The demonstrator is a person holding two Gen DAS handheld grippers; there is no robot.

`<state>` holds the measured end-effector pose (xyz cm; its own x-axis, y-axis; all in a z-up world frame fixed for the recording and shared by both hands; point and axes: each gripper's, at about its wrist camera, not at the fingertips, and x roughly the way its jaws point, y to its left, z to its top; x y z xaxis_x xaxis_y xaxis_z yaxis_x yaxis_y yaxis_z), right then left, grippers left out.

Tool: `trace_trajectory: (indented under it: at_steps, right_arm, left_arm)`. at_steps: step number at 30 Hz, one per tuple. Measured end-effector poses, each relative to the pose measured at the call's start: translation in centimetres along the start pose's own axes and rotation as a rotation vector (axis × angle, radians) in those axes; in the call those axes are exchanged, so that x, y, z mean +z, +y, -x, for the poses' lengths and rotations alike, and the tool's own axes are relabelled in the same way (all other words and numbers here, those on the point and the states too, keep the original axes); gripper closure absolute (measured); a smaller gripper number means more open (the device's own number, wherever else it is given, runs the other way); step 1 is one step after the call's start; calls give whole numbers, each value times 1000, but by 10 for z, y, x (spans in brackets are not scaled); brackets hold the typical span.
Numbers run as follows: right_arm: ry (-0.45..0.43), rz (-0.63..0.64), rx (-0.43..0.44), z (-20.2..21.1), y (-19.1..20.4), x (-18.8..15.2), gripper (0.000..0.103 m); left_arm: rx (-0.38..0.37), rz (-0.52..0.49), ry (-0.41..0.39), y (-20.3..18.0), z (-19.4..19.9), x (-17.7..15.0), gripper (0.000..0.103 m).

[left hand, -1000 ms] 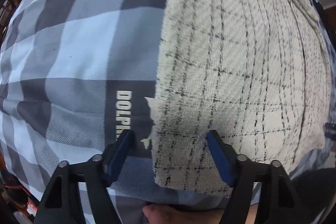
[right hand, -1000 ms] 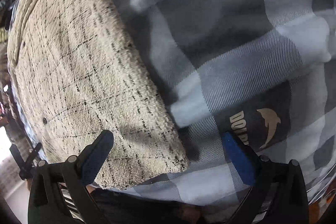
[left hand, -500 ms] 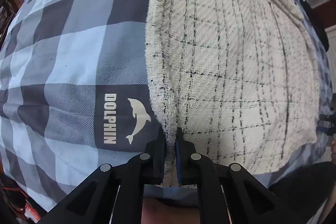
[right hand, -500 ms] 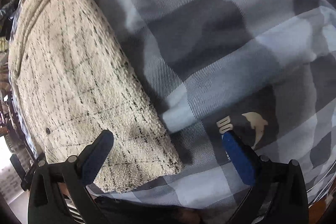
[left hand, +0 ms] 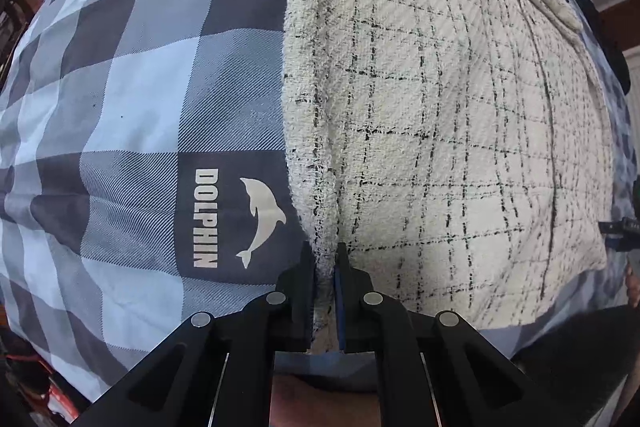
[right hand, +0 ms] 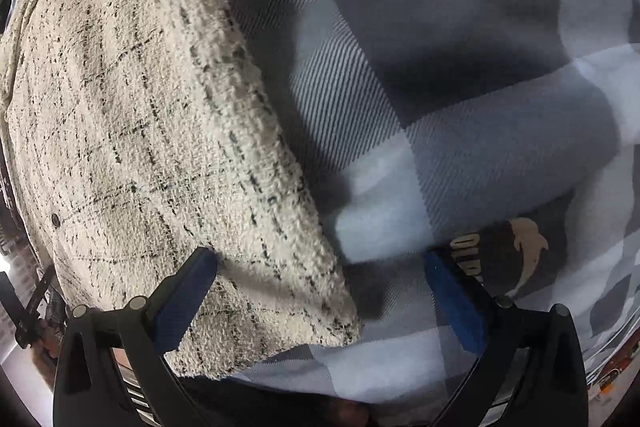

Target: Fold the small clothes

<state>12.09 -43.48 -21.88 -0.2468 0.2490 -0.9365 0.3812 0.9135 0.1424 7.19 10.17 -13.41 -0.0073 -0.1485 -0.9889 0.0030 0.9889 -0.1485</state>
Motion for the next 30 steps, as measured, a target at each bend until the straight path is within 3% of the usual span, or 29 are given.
trace_trajectory:
  at_steps: [1, 4, 9, 11, 15, 19, 25, 30]
  right_arm:
    - [-5, 10, 13, -2, 1, 1, 1]
    - [-33, 29, 26, -1, 7, 2, 15]
    - [-81, 87, 44, 5, 20, -11, 82]
    - [-85, 126, 53, 6, 27, -18, 93]
    - [-113, 196, 82, 7, 44, -35, 96]
    - [-205, 185, 154, 23, 40, -55, 98]
    - [-335, 194, 448, 73, 32, -85, 98]
    - [-346, 208, 515, 83, 31, -99, 99]
  left_arm:
    - [5, 4, -8, -1, 0, 0, 96]
    - [-6, 19, -60, -2, 4, 7, 96]
    - [-91, 35, -159, -5, 32, 3, 96]
    - [-120, 14, -171, -10, 37, -2, 96]
    - [-133, -20, -178, -17, 41, -8, 96]
    - [-133, 20, -185, -5, 50, -14, 97]
    - [-294, 44, -199, 7, 84, -25, 97]
    - [-354, 58, -198, 18, 109, -30, 98]
